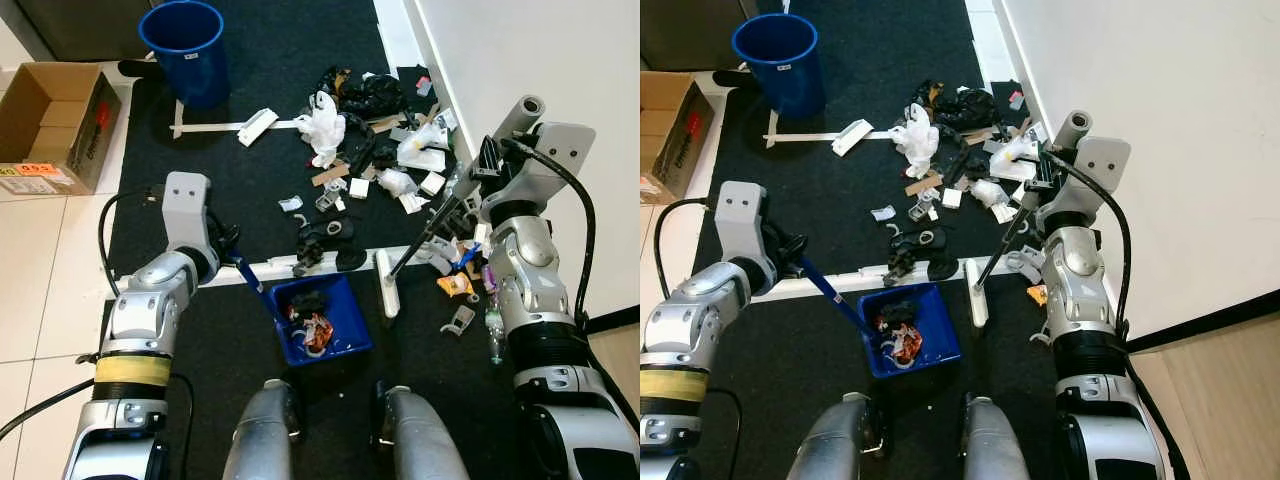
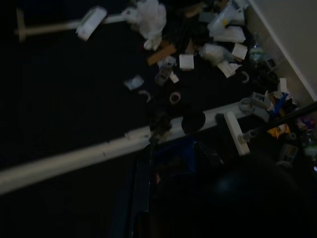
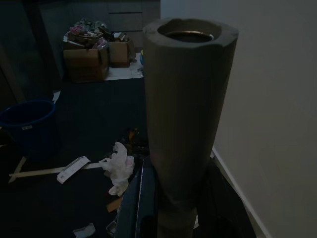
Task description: Sweep floor
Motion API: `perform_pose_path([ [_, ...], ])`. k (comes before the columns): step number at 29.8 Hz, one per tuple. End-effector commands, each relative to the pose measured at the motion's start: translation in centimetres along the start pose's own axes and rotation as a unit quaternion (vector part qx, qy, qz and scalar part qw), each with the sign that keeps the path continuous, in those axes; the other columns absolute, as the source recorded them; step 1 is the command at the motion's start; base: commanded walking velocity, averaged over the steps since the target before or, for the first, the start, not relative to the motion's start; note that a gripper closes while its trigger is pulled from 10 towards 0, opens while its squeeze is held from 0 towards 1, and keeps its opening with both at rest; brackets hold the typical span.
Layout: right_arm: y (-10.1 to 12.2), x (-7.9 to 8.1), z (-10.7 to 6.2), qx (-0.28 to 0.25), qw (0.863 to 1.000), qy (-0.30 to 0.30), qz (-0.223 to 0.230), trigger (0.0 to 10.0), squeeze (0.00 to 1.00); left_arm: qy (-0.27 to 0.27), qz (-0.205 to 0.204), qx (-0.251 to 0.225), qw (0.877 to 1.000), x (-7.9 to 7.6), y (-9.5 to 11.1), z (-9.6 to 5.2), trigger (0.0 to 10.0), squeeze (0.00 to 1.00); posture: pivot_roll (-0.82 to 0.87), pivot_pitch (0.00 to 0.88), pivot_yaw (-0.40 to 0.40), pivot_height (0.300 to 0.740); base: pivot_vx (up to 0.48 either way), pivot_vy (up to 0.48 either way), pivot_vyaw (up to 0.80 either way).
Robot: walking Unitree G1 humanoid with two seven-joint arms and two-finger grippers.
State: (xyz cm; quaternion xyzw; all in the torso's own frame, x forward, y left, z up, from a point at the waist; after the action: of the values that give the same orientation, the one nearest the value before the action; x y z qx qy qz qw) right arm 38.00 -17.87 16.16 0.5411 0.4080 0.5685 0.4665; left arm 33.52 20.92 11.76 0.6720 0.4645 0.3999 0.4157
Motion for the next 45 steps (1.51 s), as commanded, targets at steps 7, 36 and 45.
perform_pose_path([
  [7, 1.2, -0.5, 0.3, -0.028, 1.0, -0.007, -0.003, 10.0, 0.0, 0.011, 0.081, -0.093, 0.992, 0.4, 2.7, -2.5, 10.0, 0.0, 0.02, 0.215, -0.031, 0.74, 0.0, 0.0, 0.0],
  [36, 2.3, -0.6, 1.1, -0.044, 0.999, -0.01, -0.008, 10.0, 0.0, 0.014, 0.03, -0.178, 0.983, 0.7, 4.7, -5.6, 10.0, 0.0, 0.02, 0.189, -0.025, 0.74, 0.0, 0.0, 0.0],
  [45, 1.2, -0.6, 0.8, -0.032, 0.999, -0.014, 0.006, 10.0, 0.0, 0.048, 0.028, -0.155, 0.986, 0.2, 4.3, -5.1, 10.0, 0.0, 0.02, 0.184, -0.018, 0.74, 0.0, 0.0, 0.0],
])
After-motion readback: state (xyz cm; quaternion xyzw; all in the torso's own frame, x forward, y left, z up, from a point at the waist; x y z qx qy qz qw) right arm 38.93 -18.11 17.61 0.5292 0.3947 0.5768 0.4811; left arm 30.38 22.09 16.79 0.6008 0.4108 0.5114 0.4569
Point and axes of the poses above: a point about 5 cm out from each wrist's last joint towards the gripper, its own z axis pointing out of the wrist towards the gripper, its own y axis along the axis of the wrist's last joint, x = y × z, the point moved 2 cm from there along z, pointing out of the wrist towards the gripper, and after that the axes turned 6 degrees about z, right-handed, at the moved point
